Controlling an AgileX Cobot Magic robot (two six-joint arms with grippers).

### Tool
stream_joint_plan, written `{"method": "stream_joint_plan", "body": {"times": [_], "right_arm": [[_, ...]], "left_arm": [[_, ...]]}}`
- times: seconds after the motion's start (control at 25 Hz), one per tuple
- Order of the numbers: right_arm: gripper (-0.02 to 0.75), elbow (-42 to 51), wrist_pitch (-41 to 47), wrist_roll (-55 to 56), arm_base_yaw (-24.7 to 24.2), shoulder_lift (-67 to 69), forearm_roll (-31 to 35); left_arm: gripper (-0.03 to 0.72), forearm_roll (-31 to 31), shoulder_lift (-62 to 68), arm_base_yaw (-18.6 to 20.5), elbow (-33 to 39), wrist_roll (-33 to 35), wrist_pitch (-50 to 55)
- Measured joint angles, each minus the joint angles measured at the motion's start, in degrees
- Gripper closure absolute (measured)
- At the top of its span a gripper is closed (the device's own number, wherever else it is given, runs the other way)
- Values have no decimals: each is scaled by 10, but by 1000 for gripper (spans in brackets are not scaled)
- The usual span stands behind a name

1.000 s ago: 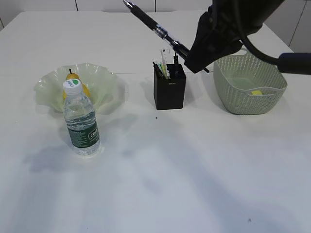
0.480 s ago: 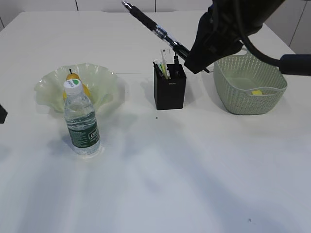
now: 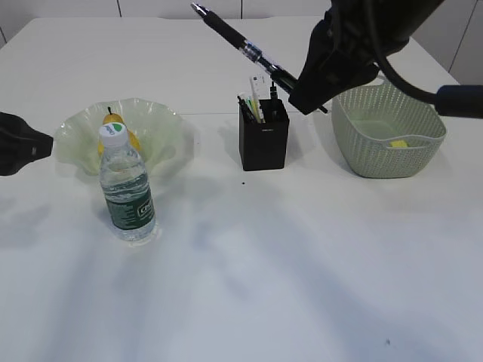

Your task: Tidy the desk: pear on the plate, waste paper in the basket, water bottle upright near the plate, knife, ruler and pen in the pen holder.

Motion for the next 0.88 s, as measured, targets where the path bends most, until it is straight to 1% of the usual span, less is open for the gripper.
{"method": "stream_joint_plan", "body": {"times": [0.08,0.24,0.44,0.52,0.64,0.72,0.88], "right_arm": [[610,0,0,0,0,0,-1],[610,0,0,4,0,3,-2],[610,0,0,5,0,4,-3],[610,0,0,5,0,4,-3],[610,0,0,6,0,4,-3],[610,0,0,6,0,4,-3],[610,0,0,6,0,4,-4]], "left_arm": [[241,16,-8,-6,20,0,-57],[241,56,-17,-32,43,0,-151],[241,67,-17,-43,48,0,-193],[241,81,-17,-48,50,0,-206],[241,140,-17,-63,50,0,-222],[241,191,-18,-77,50,0,-240],[241,271,-19,-102,50,0,-298]]}}
